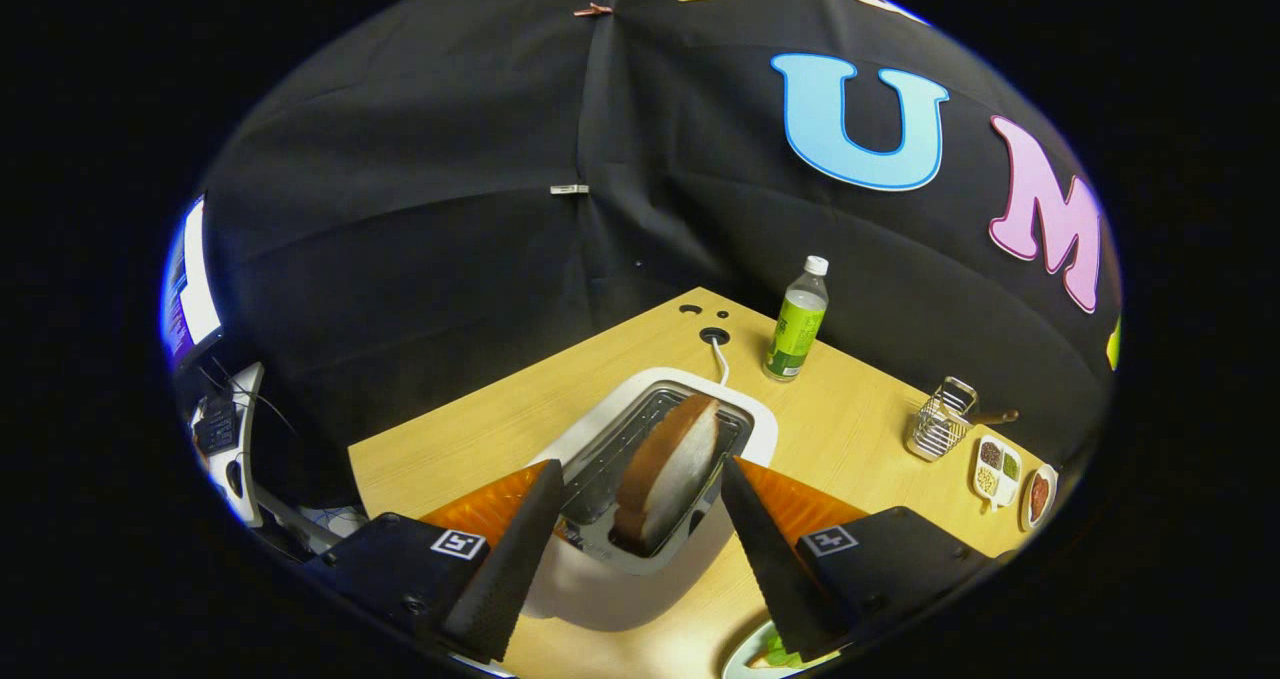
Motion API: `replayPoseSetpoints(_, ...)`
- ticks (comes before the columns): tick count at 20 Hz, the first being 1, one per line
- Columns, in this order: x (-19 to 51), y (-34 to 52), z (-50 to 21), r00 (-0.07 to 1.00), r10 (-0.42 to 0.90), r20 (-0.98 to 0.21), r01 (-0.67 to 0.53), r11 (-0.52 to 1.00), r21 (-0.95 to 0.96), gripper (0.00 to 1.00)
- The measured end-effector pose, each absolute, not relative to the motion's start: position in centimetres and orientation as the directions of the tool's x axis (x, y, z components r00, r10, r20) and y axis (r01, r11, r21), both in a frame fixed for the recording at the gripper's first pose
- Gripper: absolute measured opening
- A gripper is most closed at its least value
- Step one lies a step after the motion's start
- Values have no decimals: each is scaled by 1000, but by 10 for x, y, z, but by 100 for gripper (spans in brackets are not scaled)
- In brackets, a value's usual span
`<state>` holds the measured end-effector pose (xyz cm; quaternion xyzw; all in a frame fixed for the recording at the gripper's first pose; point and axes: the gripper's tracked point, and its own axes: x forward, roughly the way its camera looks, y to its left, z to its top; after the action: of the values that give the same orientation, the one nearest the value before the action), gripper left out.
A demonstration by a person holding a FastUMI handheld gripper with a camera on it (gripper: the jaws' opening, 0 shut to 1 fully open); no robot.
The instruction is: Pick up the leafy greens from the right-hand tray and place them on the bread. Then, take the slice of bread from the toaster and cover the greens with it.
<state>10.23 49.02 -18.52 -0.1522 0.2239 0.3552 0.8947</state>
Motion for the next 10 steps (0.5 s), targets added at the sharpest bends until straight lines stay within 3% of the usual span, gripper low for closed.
replayPoseSetpoints(4,111,496,-191,657,557,-509,-688,718,-102,97)
replayPoseSetpoints(7,111,501,-193,656,561,-505,-690,718,-98,72)
replayPoseSetpoints(9,110,501,-198,654,551,-518,-687,720,-101,65)
replayPoseSetpoints(10,110,499,-200,654,543,-527,-683,723,-102,55)
